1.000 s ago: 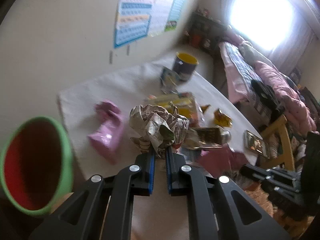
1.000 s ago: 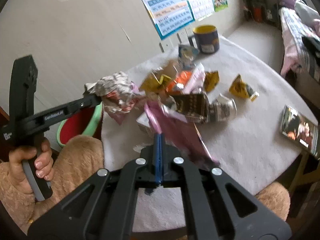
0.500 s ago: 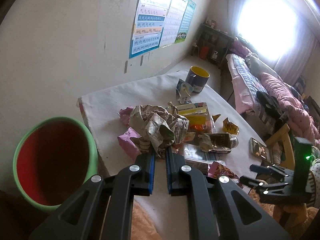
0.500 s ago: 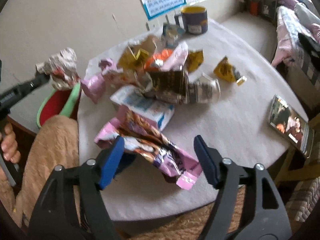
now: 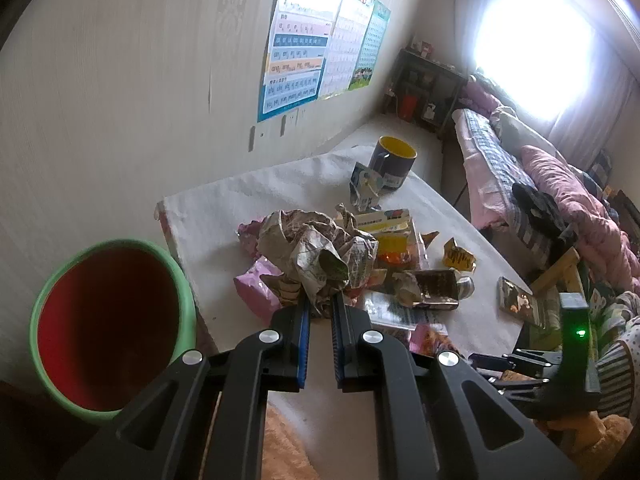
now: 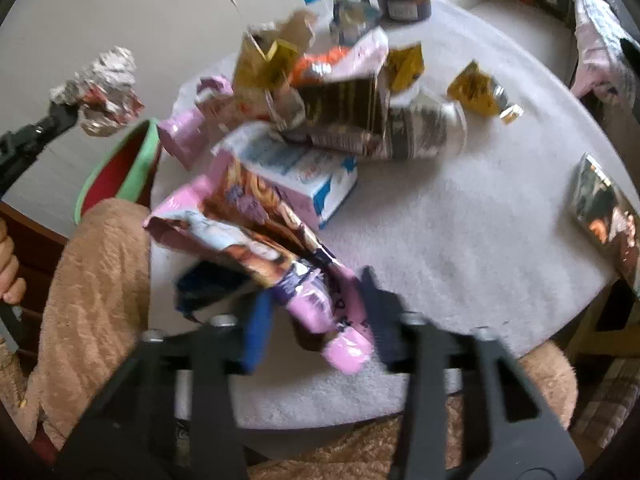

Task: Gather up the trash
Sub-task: 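Carry the crumpled paper and pink wrapper over the green bucket with both grippers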

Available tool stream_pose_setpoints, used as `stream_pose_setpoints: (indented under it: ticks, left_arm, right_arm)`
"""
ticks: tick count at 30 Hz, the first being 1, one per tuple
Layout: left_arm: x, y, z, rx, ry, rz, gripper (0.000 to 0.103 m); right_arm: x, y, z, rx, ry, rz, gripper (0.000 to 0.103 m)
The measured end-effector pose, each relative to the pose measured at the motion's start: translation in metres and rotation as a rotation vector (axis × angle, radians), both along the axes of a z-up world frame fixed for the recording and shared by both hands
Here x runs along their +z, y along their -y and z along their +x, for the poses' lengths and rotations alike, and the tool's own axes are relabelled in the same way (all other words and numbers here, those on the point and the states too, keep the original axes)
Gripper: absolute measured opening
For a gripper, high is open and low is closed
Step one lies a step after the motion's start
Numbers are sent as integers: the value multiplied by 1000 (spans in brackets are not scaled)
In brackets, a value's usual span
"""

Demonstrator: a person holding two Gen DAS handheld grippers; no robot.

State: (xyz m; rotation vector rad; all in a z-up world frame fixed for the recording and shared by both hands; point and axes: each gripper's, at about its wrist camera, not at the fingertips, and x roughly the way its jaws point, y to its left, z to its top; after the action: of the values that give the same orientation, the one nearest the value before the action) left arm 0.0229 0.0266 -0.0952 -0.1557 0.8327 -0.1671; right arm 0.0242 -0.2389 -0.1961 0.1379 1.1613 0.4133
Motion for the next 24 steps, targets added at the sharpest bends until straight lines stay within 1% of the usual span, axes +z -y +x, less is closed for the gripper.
stream_pose_setpoints:
  ticks: [1, 3, 5, 8, 12, 15, 18, 21, 24]
  left_arm:
    - [0, 2, -1, -2, 2, 3, 7]
    - [1, 3, -1, -7, 6, 9, 7]
    - [3, 2, -2, -5, 13, 4, 7]
    - [8, -2, -4, 7, 26, -5, 7]
    - [15, -10, -8, 40, 53, 26, 7]
    - [17, -20, -10, 69, 65, 38, 7]
    - [20, -35, -13, 106, 79, 54, 7]
    - [20, -55, -16, 156, 86, 66, 7]
    - [17, -75, -18, 202, 79, 60, 7]
  right_arm:
    - [4, 2, -1, -4, 11, 12, 18]
    - [17, 8, -4, -26, 47, 35, 14]
    - [30, 11, -6, -49, 79, 61, 13]
    - [54, 13, -7, -72, 138, 79, 13]
    - [83, 4, -3, -92, 205, 110, 13]
    - [97, -12, 4, -74, 230, 141, 13]
    - [105, -42, 12, -31, 241, 134, 13]
    - [106, -70, 19, -1, 236, 140, 13]
    - [104, -90, 27, 13, 224, 173, 13]
